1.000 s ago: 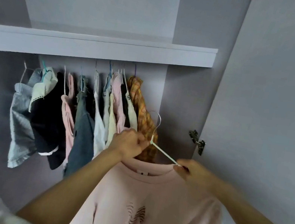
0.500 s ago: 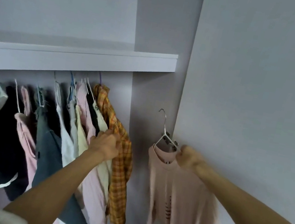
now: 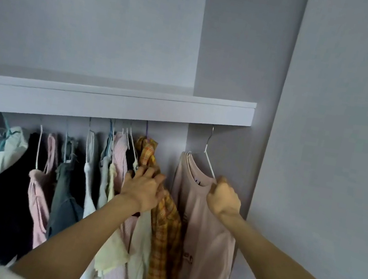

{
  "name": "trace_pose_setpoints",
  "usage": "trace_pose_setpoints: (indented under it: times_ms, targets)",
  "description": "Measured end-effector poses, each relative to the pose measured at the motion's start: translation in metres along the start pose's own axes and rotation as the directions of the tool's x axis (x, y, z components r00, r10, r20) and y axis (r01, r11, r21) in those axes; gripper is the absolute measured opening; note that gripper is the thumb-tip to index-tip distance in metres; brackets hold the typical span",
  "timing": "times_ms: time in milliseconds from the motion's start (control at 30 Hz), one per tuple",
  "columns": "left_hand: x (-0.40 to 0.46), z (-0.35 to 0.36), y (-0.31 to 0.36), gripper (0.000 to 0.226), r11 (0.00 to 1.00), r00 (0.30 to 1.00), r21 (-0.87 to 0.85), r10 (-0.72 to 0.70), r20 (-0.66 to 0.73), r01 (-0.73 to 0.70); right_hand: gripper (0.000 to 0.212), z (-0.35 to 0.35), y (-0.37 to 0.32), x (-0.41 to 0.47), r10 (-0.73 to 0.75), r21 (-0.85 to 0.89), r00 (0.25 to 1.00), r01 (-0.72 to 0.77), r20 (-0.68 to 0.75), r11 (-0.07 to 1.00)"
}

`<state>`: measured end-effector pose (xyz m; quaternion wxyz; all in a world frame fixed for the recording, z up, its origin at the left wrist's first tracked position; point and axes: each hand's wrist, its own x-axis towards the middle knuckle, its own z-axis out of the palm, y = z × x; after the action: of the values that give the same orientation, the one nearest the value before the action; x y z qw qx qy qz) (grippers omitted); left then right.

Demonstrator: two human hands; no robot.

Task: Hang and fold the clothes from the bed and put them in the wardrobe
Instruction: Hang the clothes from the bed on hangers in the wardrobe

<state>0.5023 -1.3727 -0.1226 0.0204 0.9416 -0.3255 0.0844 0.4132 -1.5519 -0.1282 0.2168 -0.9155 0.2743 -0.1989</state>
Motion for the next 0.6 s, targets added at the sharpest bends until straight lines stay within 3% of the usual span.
trace_pose_setpoints:
  times_ms: [233, 400, 600]
  targets:
    - [0.05, 0.037, -0.022, 0.055, 0.995, 0.999, 0.091, -0.034, -0.012, 0.035, 0.027, 0.059, -0.023, 0.072, -0.159, 0.003, 0.981, 0.16, -0.112, 0.987]
    - [0.055, 0.065, -0.035, 0.055, 0.995, 0.987, 0.09, -0.022, -0.157, 0.036, 0.021, 0.089, -0.05, 0.111, -0.227, 0.056, 0.959, 0.24, -0.166, 0.969]
    - [0.051, 0.074, -0.043, 0.055, 0.994, 0.977, 0.106, -0.002, -0.213, 0.025, 0.021, 0.106, -0.074, 0.137, -0.272, 0.039, 0.956, 0.278, -0.109, 0.96]
